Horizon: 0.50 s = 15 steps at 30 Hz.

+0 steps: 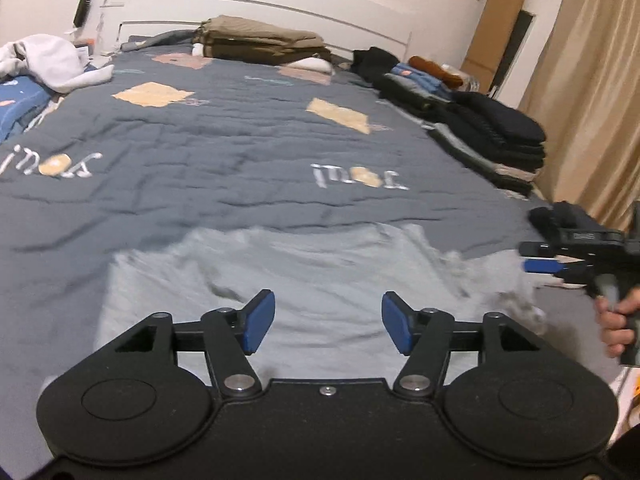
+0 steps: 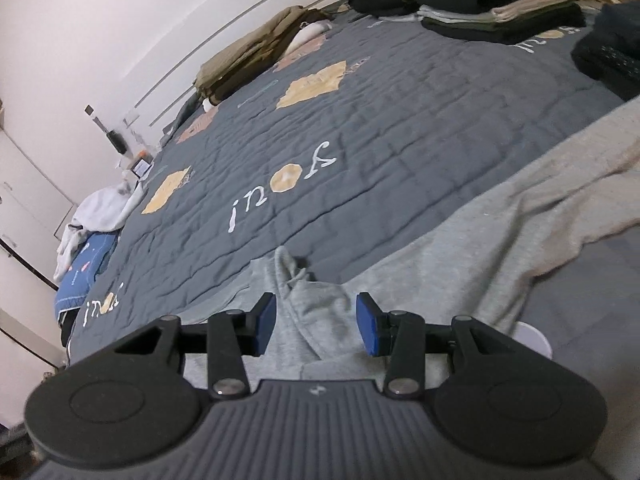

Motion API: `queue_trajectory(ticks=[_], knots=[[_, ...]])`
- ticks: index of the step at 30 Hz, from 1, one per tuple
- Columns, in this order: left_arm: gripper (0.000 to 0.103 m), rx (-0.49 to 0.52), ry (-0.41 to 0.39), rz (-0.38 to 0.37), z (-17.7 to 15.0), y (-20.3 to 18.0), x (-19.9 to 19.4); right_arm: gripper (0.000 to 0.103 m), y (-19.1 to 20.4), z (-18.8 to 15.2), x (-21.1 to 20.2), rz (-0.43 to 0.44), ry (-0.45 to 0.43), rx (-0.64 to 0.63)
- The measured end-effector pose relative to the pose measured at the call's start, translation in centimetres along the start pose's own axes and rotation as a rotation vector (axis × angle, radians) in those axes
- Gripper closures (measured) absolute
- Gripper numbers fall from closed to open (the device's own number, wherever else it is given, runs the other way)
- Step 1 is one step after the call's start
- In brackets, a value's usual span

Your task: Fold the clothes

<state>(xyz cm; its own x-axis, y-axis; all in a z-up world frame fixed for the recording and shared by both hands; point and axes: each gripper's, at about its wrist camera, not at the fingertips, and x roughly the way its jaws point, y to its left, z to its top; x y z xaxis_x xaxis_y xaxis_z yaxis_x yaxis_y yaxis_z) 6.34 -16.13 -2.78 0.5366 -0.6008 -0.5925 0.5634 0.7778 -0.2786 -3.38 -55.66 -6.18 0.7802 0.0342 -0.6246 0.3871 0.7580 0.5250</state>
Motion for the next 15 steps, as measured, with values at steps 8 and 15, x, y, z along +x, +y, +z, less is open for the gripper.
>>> queue_trajectory(ticks=[8,15], knots=[[0.037,-0.032,0.013,-0.129,-3.8,-5.7,1.8,0.060,-2.9,-0.4,-2.7,-0.101,-0.051,-0.054],[0.035,0.059,0.029,-0.190,-5.5,-10.3,3.8,0.060,-6.0,-0.4,-5.2,-0.232,-0.108,-0.111]])
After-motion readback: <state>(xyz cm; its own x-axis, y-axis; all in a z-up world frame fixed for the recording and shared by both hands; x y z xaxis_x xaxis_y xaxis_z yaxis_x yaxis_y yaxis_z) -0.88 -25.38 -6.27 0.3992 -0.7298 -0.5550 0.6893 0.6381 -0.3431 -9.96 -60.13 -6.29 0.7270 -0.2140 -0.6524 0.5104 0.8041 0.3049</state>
